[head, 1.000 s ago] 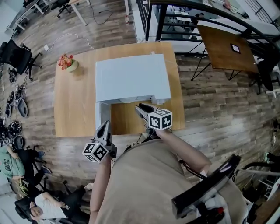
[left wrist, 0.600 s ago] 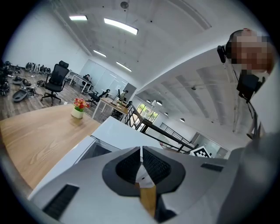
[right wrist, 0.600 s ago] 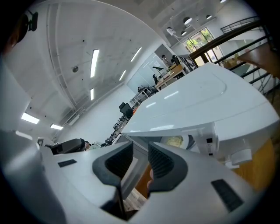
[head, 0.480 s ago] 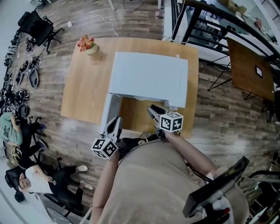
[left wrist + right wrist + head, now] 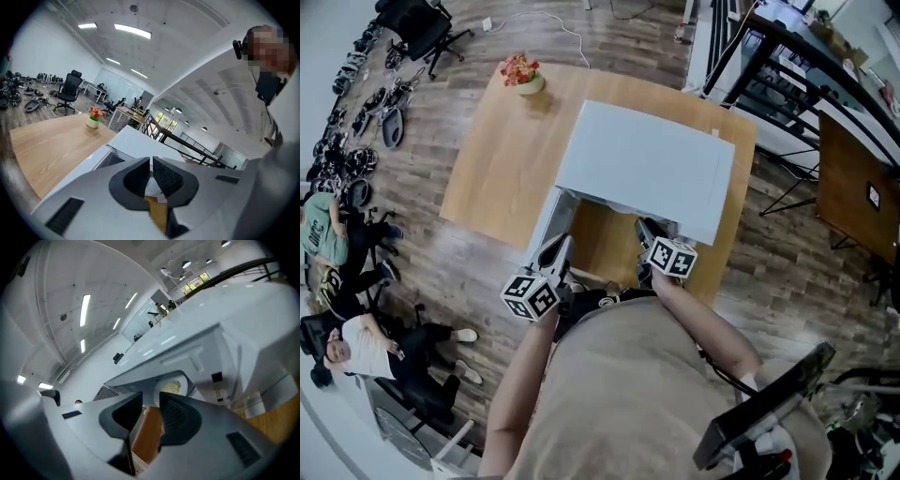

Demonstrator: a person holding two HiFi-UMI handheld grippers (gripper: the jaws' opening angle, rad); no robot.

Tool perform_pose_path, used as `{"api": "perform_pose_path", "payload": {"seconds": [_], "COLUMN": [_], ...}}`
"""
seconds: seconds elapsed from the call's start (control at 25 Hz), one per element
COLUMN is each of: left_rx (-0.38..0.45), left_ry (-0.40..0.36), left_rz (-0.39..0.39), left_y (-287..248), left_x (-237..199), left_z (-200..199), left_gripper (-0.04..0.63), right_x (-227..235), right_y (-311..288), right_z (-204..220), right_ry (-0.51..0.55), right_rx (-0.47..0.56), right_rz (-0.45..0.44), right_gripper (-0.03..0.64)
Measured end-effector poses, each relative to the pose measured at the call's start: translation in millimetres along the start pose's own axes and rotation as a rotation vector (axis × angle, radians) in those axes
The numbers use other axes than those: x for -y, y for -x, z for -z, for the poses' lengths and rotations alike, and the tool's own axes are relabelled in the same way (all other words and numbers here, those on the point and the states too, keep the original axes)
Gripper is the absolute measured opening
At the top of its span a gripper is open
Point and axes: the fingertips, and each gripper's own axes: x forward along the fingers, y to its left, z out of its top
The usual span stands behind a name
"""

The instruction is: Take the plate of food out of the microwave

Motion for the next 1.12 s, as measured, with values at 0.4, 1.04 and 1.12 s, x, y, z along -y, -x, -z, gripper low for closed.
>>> {"api": "perform_pose_path", "payload": {"seconds": [0.4,1.04,1.12], "left_rx": [-0.015,-0.019,-0.016], "left_ry": [0.006,-0.032,-0.036], "left_rz": [-0.015,-0.043,-0.040], "left_y": [-1.6,25.5,26.3], "left_x": [-1.3,-5.7,-5.1], "left_z": [5.2,-0.3,-2.2], "left_gripper": [0.002,0.002,0.002], "right_x": [54.3,89.7,90.2], "right_y": [-55.5,-97.2,-100.2], "right_z": [32.2,48.8,48.7], "right_ry": [-0.091,-0.168,-0.188], "right_rx": [0.041,0.065,0.068], "right_rz": [0.130,0.226,0.223], "right_gripper": [0.175,0.181,0.181]}}
